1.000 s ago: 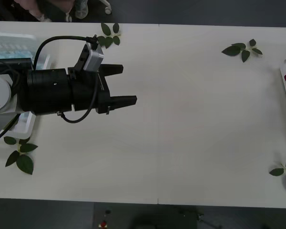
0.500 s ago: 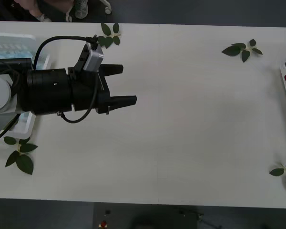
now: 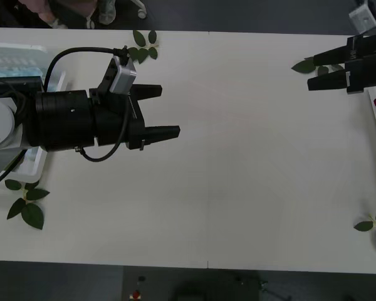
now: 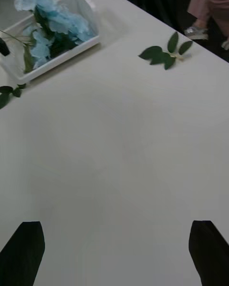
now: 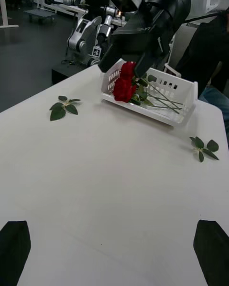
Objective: Put the red flowers into the right box and the blue flowers into the left box
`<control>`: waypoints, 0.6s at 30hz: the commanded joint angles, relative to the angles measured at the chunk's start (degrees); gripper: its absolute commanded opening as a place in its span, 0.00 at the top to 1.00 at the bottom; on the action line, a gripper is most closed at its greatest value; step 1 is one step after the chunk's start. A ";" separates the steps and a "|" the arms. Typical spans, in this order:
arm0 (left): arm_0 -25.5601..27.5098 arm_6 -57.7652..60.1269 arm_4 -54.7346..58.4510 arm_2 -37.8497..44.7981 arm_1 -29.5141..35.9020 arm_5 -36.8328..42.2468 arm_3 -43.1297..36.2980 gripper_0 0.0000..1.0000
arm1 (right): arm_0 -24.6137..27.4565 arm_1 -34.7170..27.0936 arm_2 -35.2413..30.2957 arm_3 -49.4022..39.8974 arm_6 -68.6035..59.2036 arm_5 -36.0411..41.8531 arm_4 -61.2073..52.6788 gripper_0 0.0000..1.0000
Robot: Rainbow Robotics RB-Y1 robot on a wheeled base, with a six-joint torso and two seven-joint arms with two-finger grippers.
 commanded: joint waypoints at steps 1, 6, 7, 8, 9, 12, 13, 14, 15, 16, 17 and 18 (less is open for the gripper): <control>-0.91 -1.23 0.30 -0.09 1.04 -0.28 -1.87 0.00 | 1.00 2.43 -0.17 -5.08 -0.14 -0.12 -1.61 0.12; -0.91 -1.23 0.30 -0.09 1.04 -0.28 -1.87 0.00 | 1.26 8.05 -0.17 -7.10 -0.14 1.38 -1.35 0.11; -0.91 -1.23 0.30 -0.09 1.04 -0.28 -1.87 0.00 | 1.17 9.37 -0.17 -7.37 -0.14 1.64 -0.47 0.11; -0.91 -1.23 0.30 -0.09 1.04 -0.28 -1.87 0.00 | 1.26 10.07 -0.17 -7.46 -0.14 1.82 0.23 0.11; -0.91 -1.23 0.30 -0.09 1.04 -0.28 -1.87 0.00 | 1.17 11.21 -0.26 -7.90 -0.14 1.99 1.64 0.11; -0.91 -1.23 0.30 -0.09 1.04 -0.28 -1.87 0.00 | 1.17 12.80 -0.26 -9.30 -0.14 3.05 3.92 0.11; -0.91 -1.23 0.30 -0.09 1.04 -0.28 -1.87 0.00 | 1.08 13.15 -0.26 -9.92 -0.14 3.31 4.72 0.11; -0.91 -1.23 0.30 -0.09 1.04 -0.28 -1.87 0.00 | 1.08 13.24 -0.26 -10.27 -0.14 3.49 4.89 0.11; -0.91 -1.23 0.30 -0.09 1.04 -0.28 -1.87 0.00 | 1.17 13.41 -0.26 -10.71 -0.14 3.75 5.07 0.12; -0.91 -1.23 0.30 -0.09 1.04 -0.28 -1.87 0.00 | 1.17 13.94 -0.26 -10.97 -0.14 4.28 5.24 0.11; -0.91 -1.23 0.30 -0.09 1.04 -0.28 -1.87 0.00 | 1.08 13.94 -0.26 -11.06 -0.14 4.72 5.24 0.11; -0.91 -1.23 0.30 -0.09 1.04 -0.28 -1.87 0.00 | 1.08 14.38 -0.26 -11.06 -0.14 5.51 5.42 0.11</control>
